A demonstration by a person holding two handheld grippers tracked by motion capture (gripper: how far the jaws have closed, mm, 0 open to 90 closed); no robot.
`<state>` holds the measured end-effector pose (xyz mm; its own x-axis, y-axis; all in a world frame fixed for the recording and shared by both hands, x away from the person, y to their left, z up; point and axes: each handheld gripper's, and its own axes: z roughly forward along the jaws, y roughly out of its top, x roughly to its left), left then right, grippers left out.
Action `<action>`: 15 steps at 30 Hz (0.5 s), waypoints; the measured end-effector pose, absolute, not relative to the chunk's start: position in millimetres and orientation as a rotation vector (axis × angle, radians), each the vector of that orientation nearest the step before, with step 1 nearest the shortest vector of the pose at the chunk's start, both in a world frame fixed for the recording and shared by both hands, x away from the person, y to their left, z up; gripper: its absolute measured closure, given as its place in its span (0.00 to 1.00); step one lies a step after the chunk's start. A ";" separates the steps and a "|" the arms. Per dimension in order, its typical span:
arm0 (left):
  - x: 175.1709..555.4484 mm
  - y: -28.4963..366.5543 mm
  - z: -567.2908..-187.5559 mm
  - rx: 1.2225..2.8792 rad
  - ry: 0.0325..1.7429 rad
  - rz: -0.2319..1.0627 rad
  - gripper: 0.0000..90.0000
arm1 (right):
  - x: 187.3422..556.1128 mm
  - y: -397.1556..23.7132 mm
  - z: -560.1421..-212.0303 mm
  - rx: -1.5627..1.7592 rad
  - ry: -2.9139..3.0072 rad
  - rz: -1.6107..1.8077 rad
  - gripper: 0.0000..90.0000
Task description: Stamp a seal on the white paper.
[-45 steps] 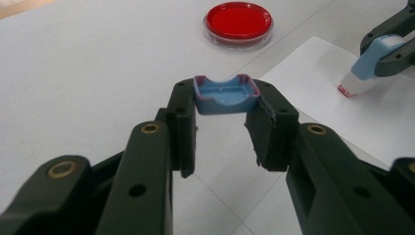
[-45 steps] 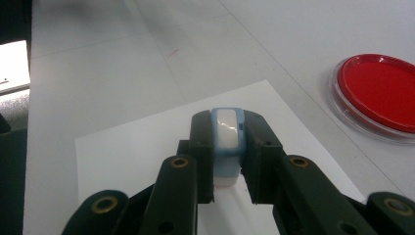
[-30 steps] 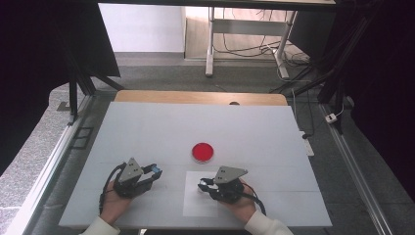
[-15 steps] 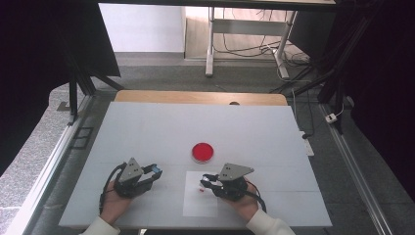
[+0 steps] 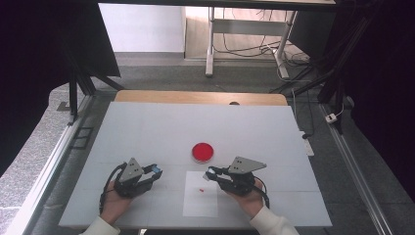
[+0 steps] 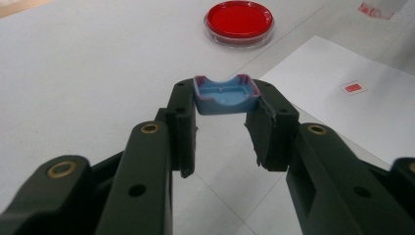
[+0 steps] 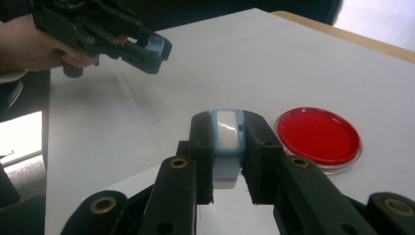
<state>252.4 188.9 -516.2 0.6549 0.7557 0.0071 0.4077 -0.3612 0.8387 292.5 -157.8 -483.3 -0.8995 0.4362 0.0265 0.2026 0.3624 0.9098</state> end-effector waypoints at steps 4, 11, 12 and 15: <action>252.4 188.7 -516.5 1.995 0.906 0.502 0.71 | 294.1 -162.3 -477.5 0.591 2.370 1.591 0.83; 253.2 188.4 -517.3 1.997 0.910 0.501 0.71 | 298.9 -174.2 -468.7 0.646 2.290 1.641 0.83; 252.7 188.2 -517.1 1.995 0.910 0.504 0.71 | 299.8 -176.2 -467.8 0.655 2.282 1.646 0.83; 251.7 187.5 -516.6 1.996 0.906 0.505 0.71 | 300.9 -180.6 -464.7 0.680 2.263 1.659 0.83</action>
